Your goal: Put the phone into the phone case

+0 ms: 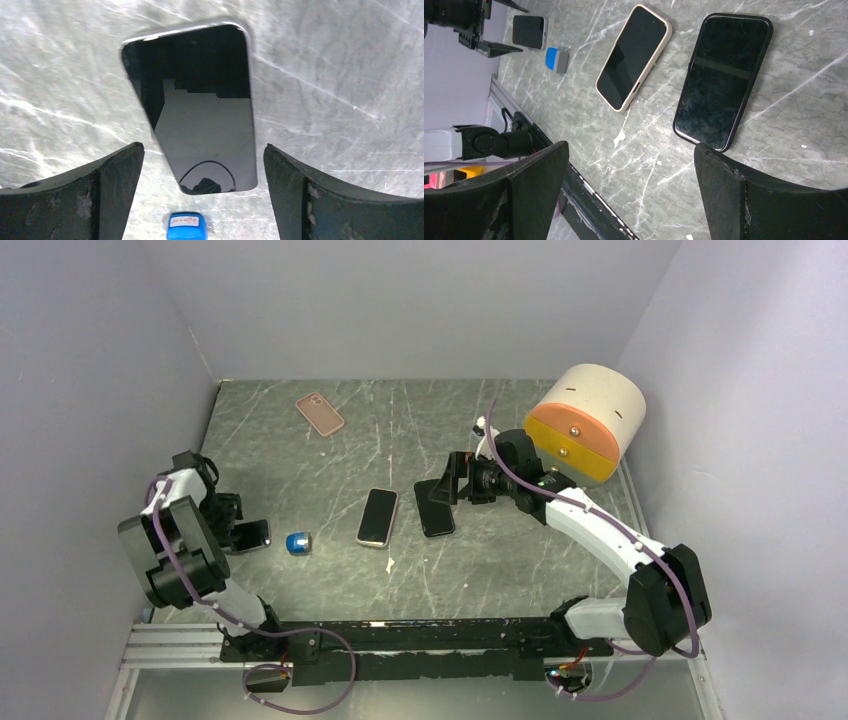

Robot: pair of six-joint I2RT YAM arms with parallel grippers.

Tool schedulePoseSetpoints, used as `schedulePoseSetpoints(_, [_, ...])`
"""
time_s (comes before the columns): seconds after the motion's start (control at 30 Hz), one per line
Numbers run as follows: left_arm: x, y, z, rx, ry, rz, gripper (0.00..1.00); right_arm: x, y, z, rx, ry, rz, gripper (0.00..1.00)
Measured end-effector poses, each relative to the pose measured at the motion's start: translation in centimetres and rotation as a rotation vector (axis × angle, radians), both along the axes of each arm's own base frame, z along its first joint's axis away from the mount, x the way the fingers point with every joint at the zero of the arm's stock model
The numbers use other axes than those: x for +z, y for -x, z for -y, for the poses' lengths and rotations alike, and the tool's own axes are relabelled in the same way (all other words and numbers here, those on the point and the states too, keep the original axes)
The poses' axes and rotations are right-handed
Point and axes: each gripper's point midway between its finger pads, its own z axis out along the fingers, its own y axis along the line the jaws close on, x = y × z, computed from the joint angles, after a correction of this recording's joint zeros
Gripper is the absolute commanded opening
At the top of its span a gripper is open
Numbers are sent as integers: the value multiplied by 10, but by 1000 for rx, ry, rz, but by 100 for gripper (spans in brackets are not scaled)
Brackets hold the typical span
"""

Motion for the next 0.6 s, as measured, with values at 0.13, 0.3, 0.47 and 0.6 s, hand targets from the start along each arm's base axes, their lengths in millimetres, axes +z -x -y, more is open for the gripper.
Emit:
schedulePoseSetpoints(0.13, [4, 19, -9, 51, -27, 20, 94, 0, 1, 0, 1, 1, -4, 98])
schedulePoseSetpoints(0.3, [1, 24, -18, 83, -36, 27, 94, 1, 3, -1, 13, -4, -11, 98])
schedulePoseSetpoints(0.47, [-7, 17, -21, 80, -28, 34, 94, 4, 4, -2, 14, -17, -12, 98])
schedulePoseSetpoints(0.6, [-12, 16, -22, 80, -23, 26, 91, 8, 9, -3, 21, -39, -15, 98])
